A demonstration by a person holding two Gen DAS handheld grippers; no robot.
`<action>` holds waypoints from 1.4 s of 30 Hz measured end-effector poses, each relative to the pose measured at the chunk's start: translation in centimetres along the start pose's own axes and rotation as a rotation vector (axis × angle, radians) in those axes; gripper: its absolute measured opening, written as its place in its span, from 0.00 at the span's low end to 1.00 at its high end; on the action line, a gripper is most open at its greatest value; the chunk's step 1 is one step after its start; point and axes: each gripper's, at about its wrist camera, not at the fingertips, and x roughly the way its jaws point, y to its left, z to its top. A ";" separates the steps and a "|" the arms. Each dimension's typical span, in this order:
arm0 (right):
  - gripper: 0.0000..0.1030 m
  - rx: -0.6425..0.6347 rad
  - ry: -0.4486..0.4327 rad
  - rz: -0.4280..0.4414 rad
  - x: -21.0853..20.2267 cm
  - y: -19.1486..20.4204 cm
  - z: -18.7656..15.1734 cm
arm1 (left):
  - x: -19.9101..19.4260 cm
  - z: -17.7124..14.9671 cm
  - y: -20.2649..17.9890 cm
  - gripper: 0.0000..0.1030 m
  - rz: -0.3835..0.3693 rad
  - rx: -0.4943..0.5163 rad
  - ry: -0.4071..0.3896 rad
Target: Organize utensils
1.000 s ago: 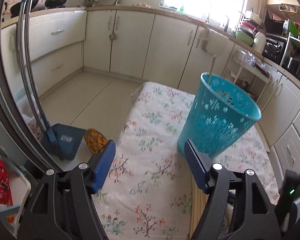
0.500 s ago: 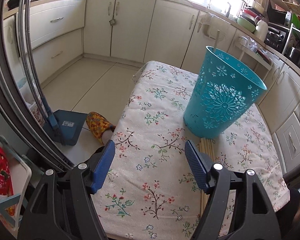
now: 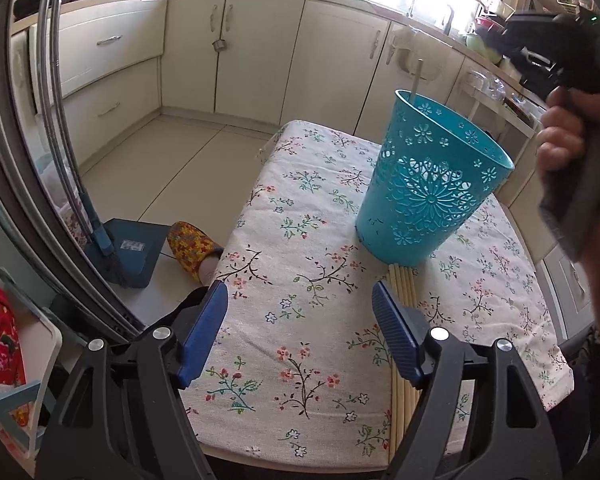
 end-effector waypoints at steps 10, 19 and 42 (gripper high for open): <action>0.10 -0.089 0.108 -0.034 -0.5 -1.2 -3.3 | 0.7 -0.1 0.8 0.69 -0.004 -0.035 0.023; 0.26 -0.065 0.090 -0.107 -10.5 -2.5 -6.8 | 0.0 -0.3 0.7 0.71 0.006 -0.039 0.016; 0.18 -0.212 0.563 -0.246 -3.2 -3.1 -20.7 | 0.3 -1.7 0.7 0.74 0.009 -0.027 0.073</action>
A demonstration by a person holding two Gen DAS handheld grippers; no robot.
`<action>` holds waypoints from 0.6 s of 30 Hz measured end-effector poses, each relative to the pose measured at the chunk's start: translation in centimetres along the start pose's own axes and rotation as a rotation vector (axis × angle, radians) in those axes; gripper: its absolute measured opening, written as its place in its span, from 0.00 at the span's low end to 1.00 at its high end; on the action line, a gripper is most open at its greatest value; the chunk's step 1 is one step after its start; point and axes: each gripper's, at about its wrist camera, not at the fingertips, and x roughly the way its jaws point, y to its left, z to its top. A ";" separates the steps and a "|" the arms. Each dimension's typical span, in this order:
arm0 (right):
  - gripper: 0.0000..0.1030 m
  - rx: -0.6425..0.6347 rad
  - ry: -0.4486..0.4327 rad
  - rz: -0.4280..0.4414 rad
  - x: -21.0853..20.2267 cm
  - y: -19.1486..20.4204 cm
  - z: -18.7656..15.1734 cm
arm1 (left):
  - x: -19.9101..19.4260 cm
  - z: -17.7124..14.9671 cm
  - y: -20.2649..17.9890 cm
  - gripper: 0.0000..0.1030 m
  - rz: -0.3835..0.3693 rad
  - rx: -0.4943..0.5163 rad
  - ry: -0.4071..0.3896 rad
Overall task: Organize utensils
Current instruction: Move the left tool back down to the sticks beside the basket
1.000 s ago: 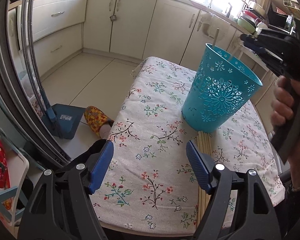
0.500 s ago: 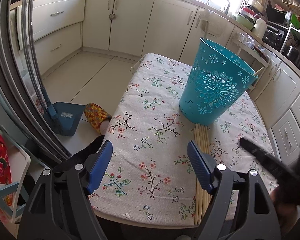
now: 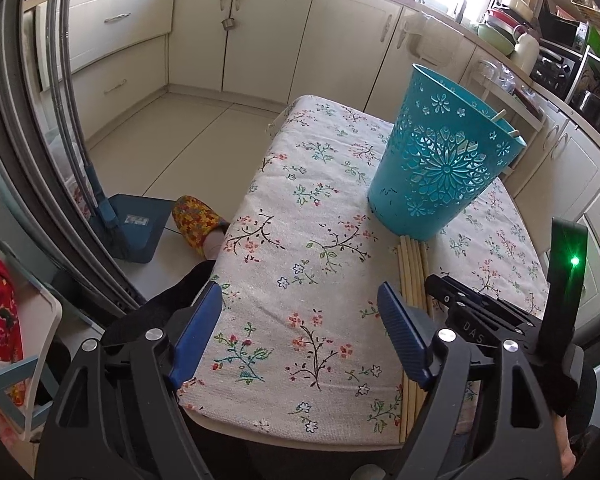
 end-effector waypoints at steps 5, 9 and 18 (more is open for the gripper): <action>0.09 -0.006 0.010 0.004 -0.3 -0.7 -0.3 | 1.5 0.0 -1.8 0.74 -0.012 0.055 0.026; 0.08 -0.002 0.006 0.014 -1.1 -2.0 -0.8 | 3.5 0.3 -3.6 0.74 -0.011 0.106 0.050; 0.07 0.025 -0.039 0.074 -1.4 -3.2 -1.5 | 8.0 0.3 -6.6 0.74 0.026 0.200 0.139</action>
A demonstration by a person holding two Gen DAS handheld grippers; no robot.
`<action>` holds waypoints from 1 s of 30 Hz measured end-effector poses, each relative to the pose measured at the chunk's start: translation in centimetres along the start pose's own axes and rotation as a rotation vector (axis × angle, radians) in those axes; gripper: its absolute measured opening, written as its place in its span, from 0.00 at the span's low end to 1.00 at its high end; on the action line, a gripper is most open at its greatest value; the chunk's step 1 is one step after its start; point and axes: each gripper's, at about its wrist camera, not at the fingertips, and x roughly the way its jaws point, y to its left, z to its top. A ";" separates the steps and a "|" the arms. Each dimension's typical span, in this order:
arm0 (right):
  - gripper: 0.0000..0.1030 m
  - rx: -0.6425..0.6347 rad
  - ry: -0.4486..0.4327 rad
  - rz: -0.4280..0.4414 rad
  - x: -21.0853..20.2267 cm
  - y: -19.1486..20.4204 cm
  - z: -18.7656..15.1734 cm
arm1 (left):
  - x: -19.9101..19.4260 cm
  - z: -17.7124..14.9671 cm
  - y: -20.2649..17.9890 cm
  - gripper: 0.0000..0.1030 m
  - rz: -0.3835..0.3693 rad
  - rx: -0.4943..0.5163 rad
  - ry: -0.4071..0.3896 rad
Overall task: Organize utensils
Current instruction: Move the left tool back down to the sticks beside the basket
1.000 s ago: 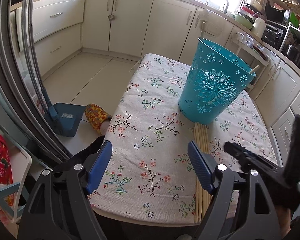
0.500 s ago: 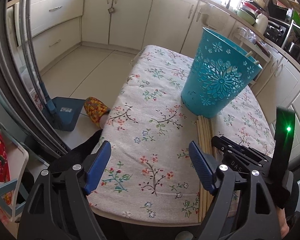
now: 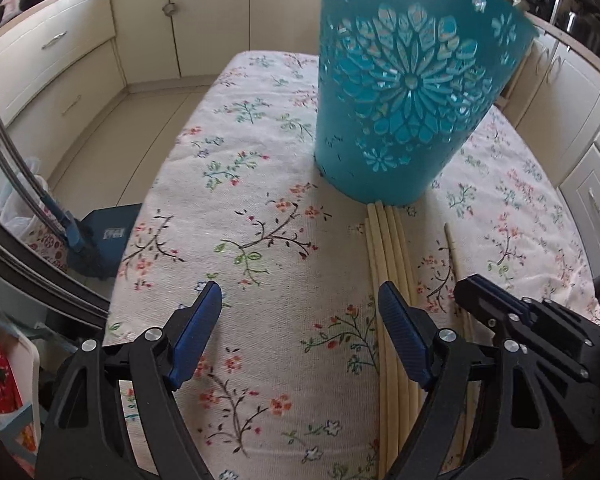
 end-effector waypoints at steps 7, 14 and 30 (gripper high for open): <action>0.07 0.013 -0.017 0.031 0.0 -0.4 -0.1 | 0.6 -0.1 -1.3 0.76 0.015 0.043 0.006; 0.07 0.024 -0.017 0.046 0.0 -0.7 -0.1 | 0.7 0.0 -2.0 0.76 0.033 0.062 0.005; 0.08 0.008 0.048 0.014 0.8 -0.1 1.3 | 2.0 1.4 -1.7 0.69 0.048 0.111 0.036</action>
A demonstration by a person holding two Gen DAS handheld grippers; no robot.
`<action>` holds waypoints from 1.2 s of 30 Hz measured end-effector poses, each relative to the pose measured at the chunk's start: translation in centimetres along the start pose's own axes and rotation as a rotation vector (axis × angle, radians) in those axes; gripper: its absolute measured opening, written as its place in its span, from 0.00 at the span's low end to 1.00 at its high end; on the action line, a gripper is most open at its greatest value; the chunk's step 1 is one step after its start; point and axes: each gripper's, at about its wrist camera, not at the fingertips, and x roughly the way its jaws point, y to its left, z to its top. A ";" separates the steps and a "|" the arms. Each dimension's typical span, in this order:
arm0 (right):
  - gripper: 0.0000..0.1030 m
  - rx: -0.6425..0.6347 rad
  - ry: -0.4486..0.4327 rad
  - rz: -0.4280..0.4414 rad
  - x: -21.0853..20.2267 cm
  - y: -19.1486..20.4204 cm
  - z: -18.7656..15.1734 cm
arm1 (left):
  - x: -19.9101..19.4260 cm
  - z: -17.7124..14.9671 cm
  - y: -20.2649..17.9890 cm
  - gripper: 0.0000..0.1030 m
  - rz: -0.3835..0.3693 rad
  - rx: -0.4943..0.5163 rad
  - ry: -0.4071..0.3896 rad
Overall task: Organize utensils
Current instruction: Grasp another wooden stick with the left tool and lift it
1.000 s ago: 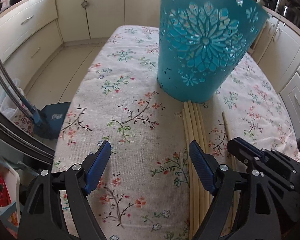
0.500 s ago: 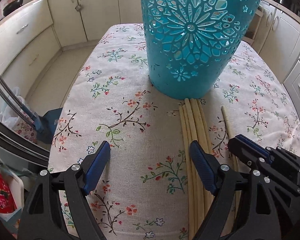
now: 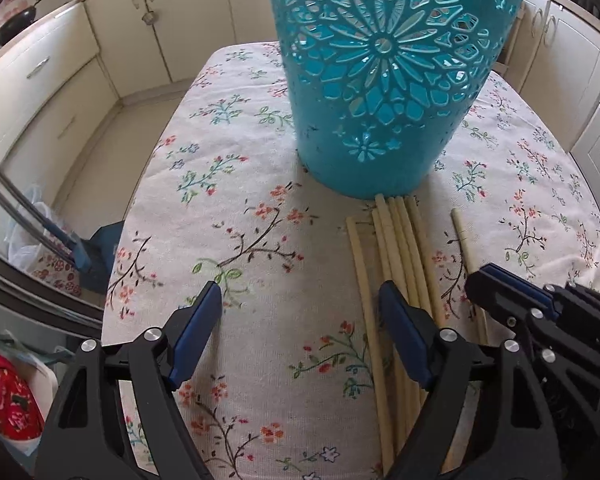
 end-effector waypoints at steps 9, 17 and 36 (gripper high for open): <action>0.07 -0.077 -0.016 -0.031 0.6 0.7 0.4 | -0.1 0.9 -1.2 0.29 -0.045 0.061 0.000; 0.07 -0.002 -0.016 0.047 0.8 -0.7 0.6 | -0.8 0.5 -2.0 0.04 -0.097 0.102 0.017; 0.09 0.010 -0.019 0.065 0.8 -0.8 0.6 | -10.3 -1.0 -2.5 0.04 -0.211 0.240 -0.171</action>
